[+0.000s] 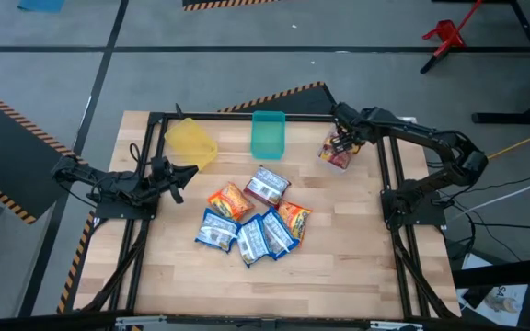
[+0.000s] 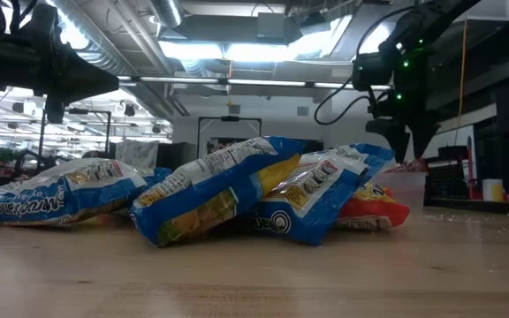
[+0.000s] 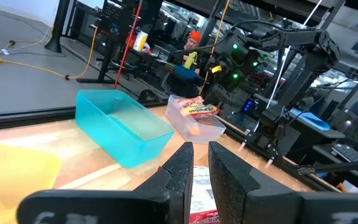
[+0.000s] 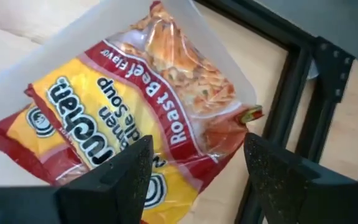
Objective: Sort Maruchan noodles
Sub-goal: Put the right red noodle pack into the transparent bin
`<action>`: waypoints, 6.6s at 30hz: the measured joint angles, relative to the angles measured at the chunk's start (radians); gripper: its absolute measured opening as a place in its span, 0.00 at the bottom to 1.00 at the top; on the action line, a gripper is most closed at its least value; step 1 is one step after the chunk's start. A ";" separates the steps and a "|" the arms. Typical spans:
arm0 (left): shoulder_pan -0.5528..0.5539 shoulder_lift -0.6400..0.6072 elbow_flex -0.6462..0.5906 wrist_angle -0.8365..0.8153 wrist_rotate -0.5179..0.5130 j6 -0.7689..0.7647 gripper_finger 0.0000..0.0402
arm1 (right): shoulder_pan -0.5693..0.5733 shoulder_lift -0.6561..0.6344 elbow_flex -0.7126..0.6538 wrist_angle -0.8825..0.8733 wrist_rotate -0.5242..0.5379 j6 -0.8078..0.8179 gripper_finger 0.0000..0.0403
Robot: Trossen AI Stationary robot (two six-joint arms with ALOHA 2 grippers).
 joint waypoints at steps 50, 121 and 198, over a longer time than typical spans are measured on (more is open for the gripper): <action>0.000 0.000 0.000 0.000 0.006 -0.002 0.11 | 0.355 -0.002 0.001 -0.164 0.133 -0.575 0.59; 0.000 0.000 0.000 -0.002 -0.029 0.138 0.11 | 0.411 0.185 -0.006 -0.026 0.347 -0.685 0.94; 0.000 0.000 0.000 -0.001 -0.027 0.164 0.11 | 0.433 -0.313 -0.047 0.063 0.171 -0.901 0.22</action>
